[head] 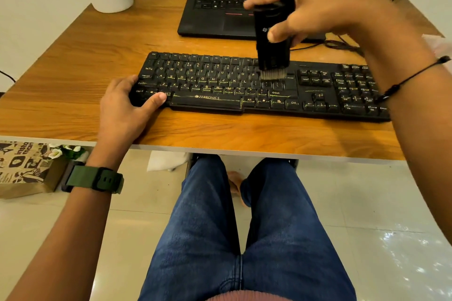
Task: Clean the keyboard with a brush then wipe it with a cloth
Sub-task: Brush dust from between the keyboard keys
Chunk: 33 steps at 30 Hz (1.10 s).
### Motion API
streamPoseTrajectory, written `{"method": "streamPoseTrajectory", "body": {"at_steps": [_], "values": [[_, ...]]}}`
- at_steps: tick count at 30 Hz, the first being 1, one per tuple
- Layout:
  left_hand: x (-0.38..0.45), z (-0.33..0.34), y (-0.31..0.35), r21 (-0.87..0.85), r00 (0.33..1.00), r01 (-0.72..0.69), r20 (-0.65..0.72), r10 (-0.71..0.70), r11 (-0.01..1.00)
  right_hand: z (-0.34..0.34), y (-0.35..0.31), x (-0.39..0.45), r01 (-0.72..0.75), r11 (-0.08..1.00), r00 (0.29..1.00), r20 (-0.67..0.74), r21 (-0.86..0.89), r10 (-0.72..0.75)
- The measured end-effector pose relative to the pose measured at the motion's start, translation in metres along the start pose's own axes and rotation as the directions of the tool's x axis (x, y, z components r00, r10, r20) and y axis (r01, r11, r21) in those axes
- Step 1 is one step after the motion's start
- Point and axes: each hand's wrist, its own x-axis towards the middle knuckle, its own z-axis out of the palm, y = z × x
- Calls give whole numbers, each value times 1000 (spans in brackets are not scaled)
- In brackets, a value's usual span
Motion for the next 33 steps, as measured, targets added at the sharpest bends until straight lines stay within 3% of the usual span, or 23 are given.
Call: {"method": "streamPoseTrajectory", "body": {"at_steps": [5,12,17,21,26,33], "values": [[0,-1,1,1,1000,0,7,0,1000,17,-8,6,16,1000,999,49,-6,-15],[2,-1,-2,-3,1000,-3,2,3,1000,44,-37,32,99,993,995,7,65,-100],[2,0,-2,-3,1000,2,7,-2,1000,32,-29,26,72,992,996,-62,102,-66],[2,-1,-2,0,1000,-2,7,2,1000,22,-17,16,29,998,999,18,58,-30],[3,0,-3,-6,1000,-3,16,3,1000,39,-36,29,104,994,994,41,34,-105],[2,0,-1,-14,1000,-4,11,4,1000,57,-55,43,154,975,986,-89,157,-141]]}}
